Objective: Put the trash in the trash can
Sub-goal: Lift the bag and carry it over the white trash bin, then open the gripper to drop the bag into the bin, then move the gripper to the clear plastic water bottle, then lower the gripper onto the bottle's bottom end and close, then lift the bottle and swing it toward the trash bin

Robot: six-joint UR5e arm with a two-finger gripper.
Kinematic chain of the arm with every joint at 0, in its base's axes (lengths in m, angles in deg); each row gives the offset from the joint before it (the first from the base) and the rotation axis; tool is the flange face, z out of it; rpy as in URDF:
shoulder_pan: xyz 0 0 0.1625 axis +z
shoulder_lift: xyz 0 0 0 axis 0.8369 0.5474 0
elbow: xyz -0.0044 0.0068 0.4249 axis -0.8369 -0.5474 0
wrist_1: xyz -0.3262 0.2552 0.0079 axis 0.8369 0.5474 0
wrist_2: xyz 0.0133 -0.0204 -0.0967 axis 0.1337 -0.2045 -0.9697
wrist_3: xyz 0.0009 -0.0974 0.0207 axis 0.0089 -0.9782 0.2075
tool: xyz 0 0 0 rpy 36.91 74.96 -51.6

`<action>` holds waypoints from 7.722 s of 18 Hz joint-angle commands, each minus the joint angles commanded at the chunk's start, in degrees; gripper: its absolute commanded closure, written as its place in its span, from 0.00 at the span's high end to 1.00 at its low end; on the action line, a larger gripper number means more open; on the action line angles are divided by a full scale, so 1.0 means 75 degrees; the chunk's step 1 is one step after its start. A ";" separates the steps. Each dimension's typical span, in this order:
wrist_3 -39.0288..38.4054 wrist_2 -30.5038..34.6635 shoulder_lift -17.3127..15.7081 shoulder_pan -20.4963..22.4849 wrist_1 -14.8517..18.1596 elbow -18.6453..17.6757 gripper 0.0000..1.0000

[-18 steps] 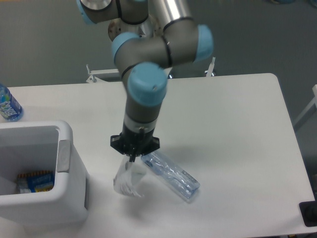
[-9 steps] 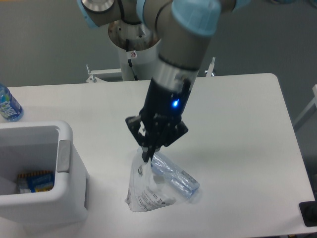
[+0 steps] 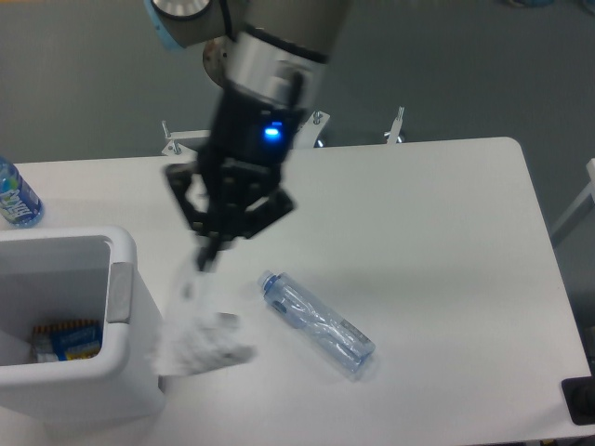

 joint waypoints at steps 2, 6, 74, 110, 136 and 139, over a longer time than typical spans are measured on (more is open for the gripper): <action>0.0035 0.0070 0.0012 -0.0457 -0.0012 -0.0245 0.00; 0.0047 0.0082 0.0024 -0.0845 -0.0023 -0.0458 0.00; -0.1652 0.5098 0.3715 0.1147 -0.1313 -0.1043 0.91; -0.1056 0.5145 0.3189 0.1135 -0.1371 -0.1032 0.52; -0.1699 0.3129 0.1067 0.0585 -0.2742 0.0855 0.52; -0.1711 0.3129 0.0973 0.0176 -0.2754 0.0867 0.52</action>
